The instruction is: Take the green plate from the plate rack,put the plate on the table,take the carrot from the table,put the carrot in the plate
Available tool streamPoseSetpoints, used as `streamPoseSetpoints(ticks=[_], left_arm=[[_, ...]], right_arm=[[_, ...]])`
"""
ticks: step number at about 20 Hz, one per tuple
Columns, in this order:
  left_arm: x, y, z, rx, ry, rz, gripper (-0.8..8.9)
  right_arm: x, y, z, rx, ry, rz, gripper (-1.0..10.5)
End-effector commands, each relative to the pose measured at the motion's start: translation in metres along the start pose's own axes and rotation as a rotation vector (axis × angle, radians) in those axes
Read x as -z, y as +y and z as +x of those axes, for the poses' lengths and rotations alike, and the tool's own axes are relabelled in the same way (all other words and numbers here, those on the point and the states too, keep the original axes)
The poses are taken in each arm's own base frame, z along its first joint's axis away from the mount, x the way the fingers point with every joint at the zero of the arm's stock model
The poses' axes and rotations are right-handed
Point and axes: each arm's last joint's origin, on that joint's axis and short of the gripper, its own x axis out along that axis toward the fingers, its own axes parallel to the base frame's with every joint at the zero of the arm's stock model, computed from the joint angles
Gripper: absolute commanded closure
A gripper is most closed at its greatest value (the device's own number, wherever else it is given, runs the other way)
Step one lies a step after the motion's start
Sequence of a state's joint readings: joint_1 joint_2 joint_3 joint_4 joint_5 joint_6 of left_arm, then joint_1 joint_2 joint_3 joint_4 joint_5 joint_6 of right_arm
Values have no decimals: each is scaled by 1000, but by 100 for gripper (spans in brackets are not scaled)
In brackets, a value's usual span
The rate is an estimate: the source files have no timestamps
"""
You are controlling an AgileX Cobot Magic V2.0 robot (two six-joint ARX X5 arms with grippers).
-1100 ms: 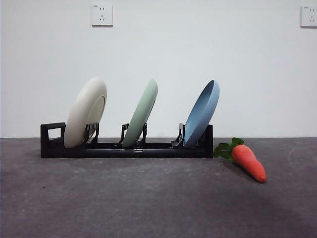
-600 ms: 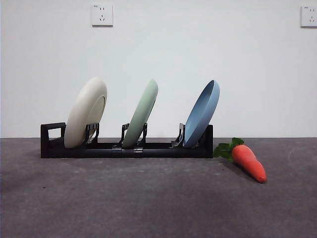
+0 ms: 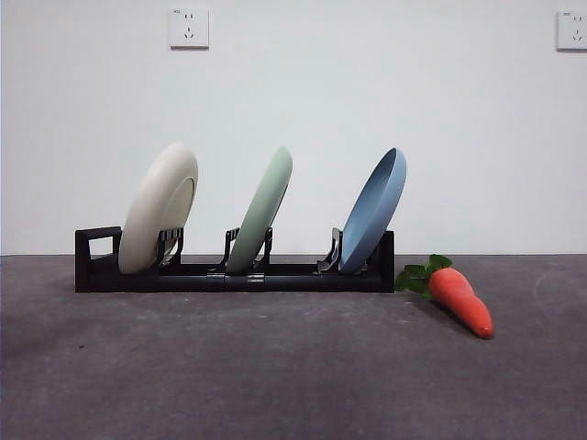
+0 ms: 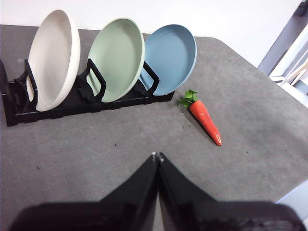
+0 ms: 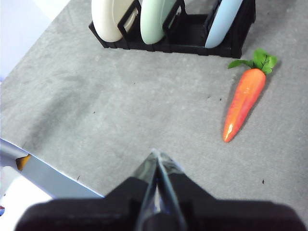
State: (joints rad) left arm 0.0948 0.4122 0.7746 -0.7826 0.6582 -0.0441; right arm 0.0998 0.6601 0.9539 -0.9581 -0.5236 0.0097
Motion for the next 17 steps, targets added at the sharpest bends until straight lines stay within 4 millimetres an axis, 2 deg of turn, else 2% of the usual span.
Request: streamPoseSetpoints(ticks=[1, 2, 3, 4, 9, 11, 17], left_arm=[[0, -1, -1, 8, 3, 14, 509], [0, -1, -1, 8, 9, 9, 275], [1, -1, -1, 8, 12, 8, 206], [1, -1, -1, 11, 11, 8, 209], [-5, -2, 0, 34, -8, 24, 210], [-13, -2, 1, 36, -14, 31, 210], [-65, -1, 18, 108, -53, 99, 210]], right_arm=[[0, 0, 0, -2, 3, -8, 804], [0, 0, 0, -2, 3, -8, 596], [0, 0, 0, -2, 3, -8, 414], [-1, 0, 1, -2, 6, -6, 282], [-1, -2, 4, -2, 23, 3, 287], [-1, -2, 5, -2, 27, 6, 287], [-3, -5, 9, -2, 45, 16, 287]])
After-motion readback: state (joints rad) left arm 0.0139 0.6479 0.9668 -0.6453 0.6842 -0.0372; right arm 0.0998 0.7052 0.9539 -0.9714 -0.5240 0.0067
